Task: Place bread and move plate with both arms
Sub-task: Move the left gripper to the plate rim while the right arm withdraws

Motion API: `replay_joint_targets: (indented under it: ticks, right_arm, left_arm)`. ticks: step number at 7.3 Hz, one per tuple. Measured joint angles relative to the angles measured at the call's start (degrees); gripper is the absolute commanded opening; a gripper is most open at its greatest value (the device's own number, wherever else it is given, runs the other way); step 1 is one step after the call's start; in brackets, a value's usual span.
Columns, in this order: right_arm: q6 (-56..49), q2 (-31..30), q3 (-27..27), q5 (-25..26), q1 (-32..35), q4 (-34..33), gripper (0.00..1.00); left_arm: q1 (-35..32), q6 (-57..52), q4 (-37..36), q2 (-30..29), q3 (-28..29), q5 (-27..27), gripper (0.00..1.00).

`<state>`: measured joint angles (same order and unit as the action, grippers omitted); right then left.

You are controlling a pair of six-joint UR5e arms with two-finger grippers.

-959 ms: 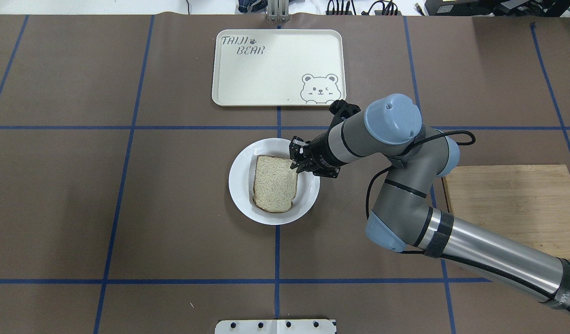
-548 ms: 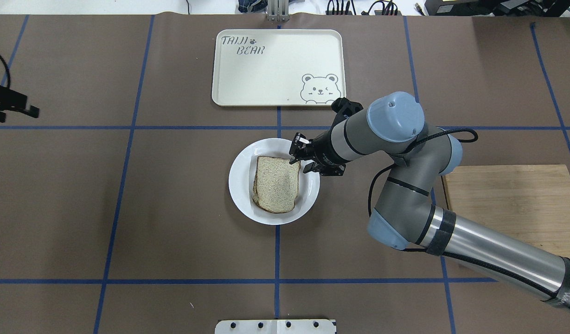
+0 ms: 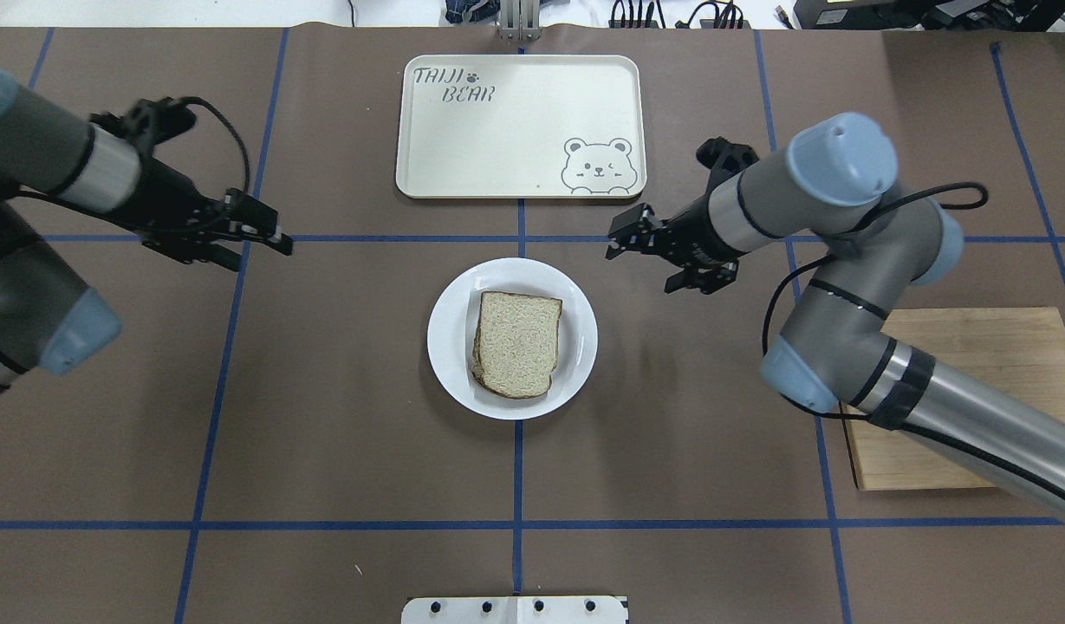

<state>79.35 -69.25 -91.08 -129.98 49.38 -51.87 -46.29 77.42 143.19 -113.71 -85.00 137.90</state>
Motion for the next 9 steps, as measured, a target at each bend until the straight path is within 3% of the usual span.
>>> replay_joint_targets:
  ticks: [2, 4, 7, 9]
  right_arm:
    - [-10.2, -4.5, -0.2, -4.2, 6.3, -0.1, 1.0]
    - [-21.8, -9.2, -0.4, -5.7, 11.1, -0.1, 1.0]
    - [-34.7, -13.2, -0.4, -6.3, 15.9, -2.2, 1.0]
    - [-40.2, -13.5, -0.5, -6.4, 17.6, -5.5, 1.0]
  left_arm:
    - [2.6, 11.3, 14.3, -2.6, 7.1, -2.8, 0.83]
    - [7.2, 22.0, 24.2, -3.5, 9.8, -11.5, 0.73]
    - [12.3, 25.8, 31.5, -4.3, 12.5, -19.8, 0.7]
    - [13.8, 25.9, 33.7, -4.5, 13.8, -22.0, 0.69]
